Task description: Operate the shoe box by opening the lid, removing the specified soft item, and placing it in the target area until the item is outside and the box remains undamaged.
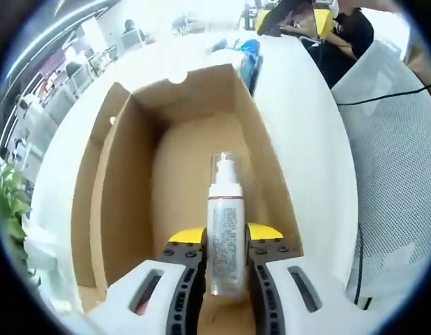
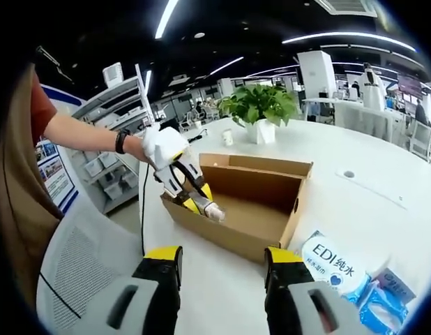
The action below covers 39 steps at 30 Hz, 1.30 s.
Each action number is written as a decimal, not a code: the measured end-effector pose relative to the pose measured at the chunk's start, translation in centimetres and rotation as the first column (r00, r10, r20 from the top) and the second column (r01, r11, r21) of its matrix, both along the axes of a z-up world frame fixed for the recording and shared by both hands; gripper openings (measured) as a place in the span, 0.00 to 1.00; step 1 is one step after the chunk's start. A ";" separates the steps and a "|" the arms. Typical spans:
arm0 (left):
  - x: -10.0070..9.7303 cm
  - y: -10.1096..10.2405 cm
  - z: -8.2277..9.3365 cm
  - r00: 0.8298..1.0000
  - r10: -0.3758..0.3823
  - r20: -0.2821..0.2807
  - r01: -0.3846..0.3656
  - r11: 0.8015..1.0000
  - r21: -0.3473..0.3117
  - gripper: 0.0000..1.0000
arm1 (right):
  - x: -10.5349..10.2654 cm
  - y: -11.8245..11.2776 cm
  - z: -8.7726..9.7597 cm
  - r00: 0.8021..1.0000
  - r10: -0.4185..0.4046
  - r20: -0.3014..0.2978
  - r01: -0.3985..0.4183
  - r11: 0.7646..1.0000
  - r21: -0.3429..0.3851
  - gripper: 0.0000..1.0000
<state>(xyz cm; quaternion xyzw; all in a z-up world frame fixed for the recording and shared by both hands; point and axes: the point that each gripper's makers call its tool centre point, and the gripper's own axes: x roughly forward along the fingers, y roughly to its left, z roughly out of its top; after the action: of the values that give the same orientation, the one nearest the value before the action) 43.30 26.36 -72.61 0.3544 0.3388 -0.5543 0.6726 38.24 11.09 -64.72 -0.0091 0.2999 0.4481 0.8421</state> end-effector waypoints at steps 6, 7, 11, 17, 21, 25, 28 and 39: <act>-0.1 -1.9 2.1 0.999 -0.038 0.020 0.039 0.998 -0.044 0.19 | 0.4 0.5 0.1 1.000 0.017 0.011 -0.017 1.000 -0.006 0.45; -0.2 -2.1 2.4 0.999 -0.044 0.022 0.045 0.998 -0.046 0.19 | 0.5 0.5 0.1 1.000 0.020 0.012 -0.020 1.000 -0.007 0.45; -0.3 -3.2 3.4 0.996 -0.078 0.038 0.080 0.995 -0.059 0.19 | 0.7 0.8 0.3 0.999 0.029 0.019 -0.029 1.000 -0.006 0.45; -1.1 -4.8 5.0 0.989 -0.137 0.062 0.141 0.987 -0.071 0.19 | 0.8 1.3 0.4 0.998 0.046 0.031 -0.046 0.999 -0.010 0.45; -1.8 -6.2 6.3 0.982 -0.174 0.071 0.180 0.979 -0.093 0.19 | 0.9 1.6 0.5 0.997 0.062 0.039 -0.061 0.998 -0.016 0.45; -2.5 -7.5 7.4 0.975 -0.210 0.074 0.217 0.970 -0.114 0.19 | 1.0 2.2 0.9 0.995 0.080 0.054 -0.079 0.997 -0.018 0.46; -3.1 -8.4 8.0 0.969 -0.239 0.062 0.245 0.961 -0.129 0.19 | 1.0 2.6 1.0 0.992 0.106 0.070 -0.104 0.994 -0.033 0.46; -5.1 -9.9 9.5 0.953 -0.303 -0.024 0.292 0.935 -0.202 0.19 | 0.0 4.3 1.7 0.971 0.208 0.119 -0.202 0.978 -0.057 0.44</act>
<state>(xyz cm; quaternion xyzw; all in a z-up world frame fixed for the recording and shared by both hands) 38.16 16.48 -63.08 0.3182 0.2432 -0.6899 0.6031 38.20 15.40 -63.05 -0.0864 0.2543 0.5244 0.8080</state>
